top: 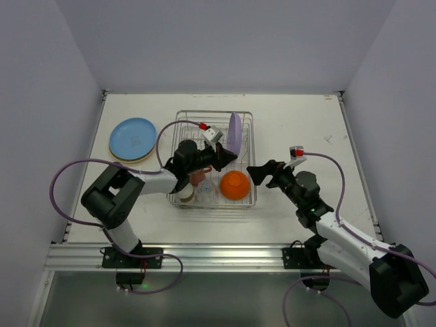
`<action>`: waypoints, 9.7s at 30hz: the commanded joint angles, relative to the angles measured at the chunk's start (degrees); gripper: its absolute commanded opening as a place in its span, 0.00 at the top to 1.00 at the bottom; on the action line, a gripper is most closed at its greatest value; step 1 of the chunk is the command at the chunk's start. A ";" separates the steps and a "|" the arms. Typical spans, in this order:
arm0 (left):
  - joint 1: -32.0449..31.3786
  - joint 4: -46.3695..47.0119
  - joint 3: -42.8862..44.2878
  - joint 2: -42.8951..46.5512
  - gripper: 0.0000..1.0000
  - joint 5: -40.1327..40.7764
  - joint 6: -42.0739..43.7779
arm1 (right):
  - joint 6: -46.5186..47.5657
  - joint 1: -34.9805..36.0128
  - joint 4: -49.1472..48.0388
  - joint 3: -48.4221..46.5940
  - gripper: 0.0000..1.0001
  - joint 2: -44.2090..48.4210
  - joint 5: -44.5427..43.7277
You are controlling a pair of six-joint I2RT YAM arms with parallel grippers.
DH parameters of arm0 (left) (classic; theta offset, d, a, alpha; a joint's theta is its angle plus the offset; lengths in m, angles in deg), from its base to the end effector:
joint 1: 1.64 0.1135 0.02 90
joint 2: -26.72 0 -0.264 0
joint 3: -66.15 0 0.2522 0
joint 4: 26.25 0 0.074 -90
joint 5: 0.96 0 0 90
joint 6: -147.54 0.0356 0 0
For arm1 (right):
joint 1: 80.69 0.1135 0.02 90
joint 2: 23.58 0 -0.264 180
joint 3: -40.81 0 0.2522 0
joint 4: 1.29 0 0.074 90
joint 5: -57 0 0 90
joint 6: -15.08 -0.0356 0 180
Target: Unload the mixed dishes from the dish rack
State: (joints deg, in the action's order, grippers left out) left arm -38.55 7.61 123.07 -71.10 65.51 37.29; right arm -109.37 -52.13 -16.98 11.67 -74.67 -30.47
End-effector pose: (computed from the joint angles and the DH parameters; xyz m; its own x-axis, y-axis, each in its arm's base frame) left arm 0.2732 -0.2230 0.1968 -0.3922 -0.1023 -0.9142 0.7799 0.4900 -0.3894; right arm 0.1723 0.0956 0.2127 -0.3710 0.4415 -0.8170 -0.3715 0.7358 0.5663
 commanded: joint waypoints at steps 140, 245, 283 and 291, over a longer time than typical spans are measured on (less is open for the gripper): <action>24.51 -60.45 30.85 -2.38 0.71 57.54 -5.50 | 0.88 0.27 2.29 -5.37 0.01 -3.49 1.25; 0.17 -70.64 13.62 20.48 0.00 33.29 1.18 | 1.24 0.18 3.17 -5.10 0.01 -2.26 2.13; -0.80 -65.55 12.48 17.85 0.00 17.57 23.24 | 0.97 0.27 3.61 -5.37 0.01 -2.87 2.66; -0.80 -66.95 12.83 19.15 0.00 17.29 27.09 | 0.36 0.27 2.91 -5.45 0.01 -4.01 3.63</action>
State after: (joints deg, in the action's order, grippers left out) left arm -39.18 -59.67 135.50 -53.94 85.60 59.63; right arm -108.80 -52.13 -12.39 8.81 -78.08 -28.33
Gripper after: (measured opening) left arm 0.997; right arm 0.989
